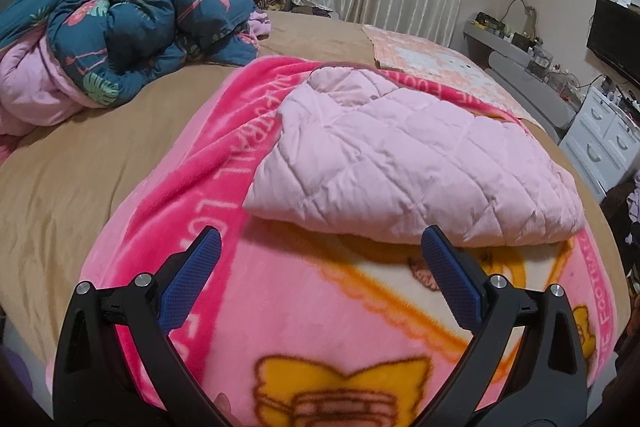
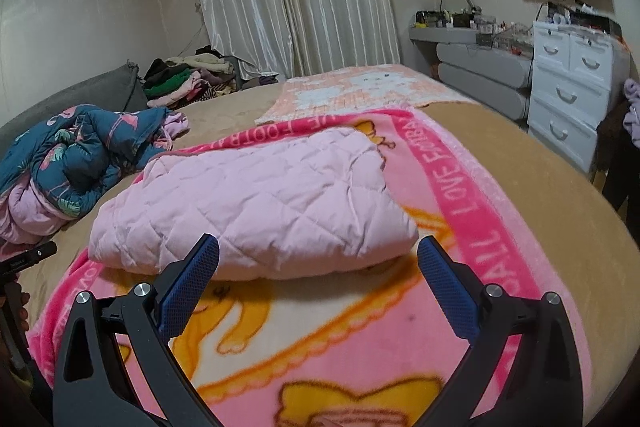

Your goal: Fold large clothes

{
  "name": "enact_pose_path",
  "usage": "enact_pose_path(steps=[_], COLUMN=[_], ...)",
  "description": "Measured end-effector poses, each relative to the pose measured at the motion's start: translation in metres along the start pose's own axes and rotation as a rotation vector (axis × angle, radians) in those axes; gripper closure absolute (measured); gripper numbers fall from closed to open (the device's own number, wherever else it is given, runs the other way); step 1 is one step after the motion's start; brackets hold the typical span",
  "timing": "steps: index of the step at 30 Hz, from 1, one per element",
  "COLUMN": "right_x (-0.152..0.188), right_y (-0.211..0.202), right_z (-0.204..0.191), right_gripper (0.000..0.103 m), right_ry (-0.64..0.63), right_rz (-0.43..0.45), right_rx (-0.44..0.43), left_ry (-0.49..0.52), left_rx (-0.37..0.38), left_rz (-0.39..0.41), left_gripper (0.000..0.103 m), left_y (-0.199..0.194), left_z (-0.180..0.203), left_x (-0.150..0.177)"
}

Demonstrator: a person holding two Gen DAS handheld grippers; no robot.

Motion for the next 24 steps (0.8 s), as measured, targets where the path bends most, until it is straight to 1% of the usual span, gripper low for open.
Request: enact_pose_path(steps=[5,10,15,21,23,24], right_x=[0.016,0.028,0.039,0.049,0.05,0.05], right_y=[0.008,0.02,0.035,0.055,0.063,0.067], right_z=[-0.003,-0.004,-0.003,0.002,0.004,0.006], right_gripper=[0.004,0.004,0.004,0.004,0.004,0.004], right_ry=[0.015,0.04,0.035,0.068,0.087,0.095], right_rz=[-0.038,-0.079,-0.115,-0.164,-0.179,-0.182], right_rx=[-0.013,-0.022,0.003,0.01,0.014,0.016], left_ry=[0.011,0.003,-0.012,-0.063,-0.092,-0.124], left_rx=[-0.027,-0.037,-0.038,0.012,0.041,0.076], left_rz=[-0.01,-0.039,-0.072,-0.134,-0.159,-0.179], left_gripper=[0.009,0.009,0.009,0.009,0.009,0.009], left_y=[0.003,0.012,0.024,0.047,0.056,0.063], left_z=[-0.005,-0.013,-0.018,-0.022,-0.023,-0.024], left_x=[0.012,0.023,0.032,0.041,0.042,0.043])
Point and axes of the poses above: each gripper's, at about its wrist camera, not at the fingertips, and y roughly the way its jaws point, z to its right, x to its underside, the point moved 8 cm from there along y, roughly the way its jaws point, and after that the axes turned 11 degrees about -z, right-handed, at the moved point
